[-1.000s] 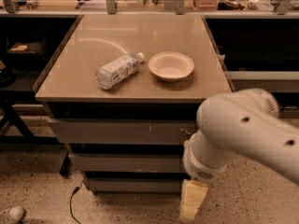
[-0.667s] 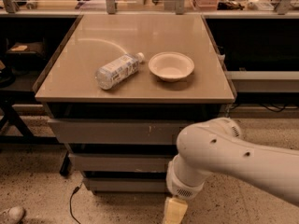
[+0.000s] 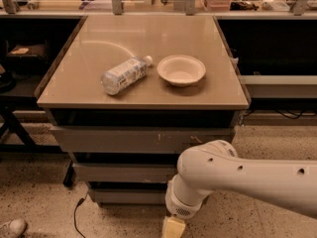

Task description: Open middle drawer

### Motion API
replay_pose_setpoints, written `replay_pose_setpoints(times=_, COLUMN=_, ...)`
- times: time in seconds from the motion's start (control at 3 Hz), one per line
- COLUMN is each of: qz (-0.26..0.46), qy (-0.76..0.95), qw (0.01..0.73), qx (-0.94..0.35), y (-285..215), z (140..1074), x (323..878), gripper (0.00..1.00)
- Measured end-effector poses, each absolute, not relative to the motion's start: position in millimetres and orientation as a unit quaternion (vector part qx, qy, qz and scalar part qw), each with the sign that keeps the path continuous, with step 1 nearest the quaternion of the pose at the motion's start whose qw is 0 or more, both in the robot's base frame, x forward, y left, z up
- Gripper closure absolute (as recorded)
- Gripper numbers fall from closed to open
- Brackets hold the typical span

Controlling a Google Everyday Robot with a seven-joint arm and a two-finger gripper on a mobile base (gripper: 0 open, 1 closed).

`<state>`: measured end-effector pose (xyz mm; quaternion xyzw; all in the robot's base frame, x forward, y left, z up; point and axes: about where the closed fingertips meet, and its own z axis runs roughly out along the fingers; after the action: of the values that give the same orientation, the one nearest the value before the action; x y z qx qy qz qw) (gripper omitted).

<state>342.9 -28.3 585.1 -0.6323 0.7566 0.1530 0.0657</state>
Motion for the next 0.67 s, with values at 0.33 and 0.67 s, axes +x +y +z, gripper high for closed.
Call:
replay_pose_setpoints(times=0.33, qz=0.164, qy=0.755, qw=0.069, qx=-0.631, y=-25.6, z=579.1, x=343.8, gripper=0.00)
replay_pose_setpoints(times=0.67, qz=0.161, qy=0.761, qw=0.092, qx=-0.622, y=-19.1, z=552.6, x=379.0, gripper=0.00)
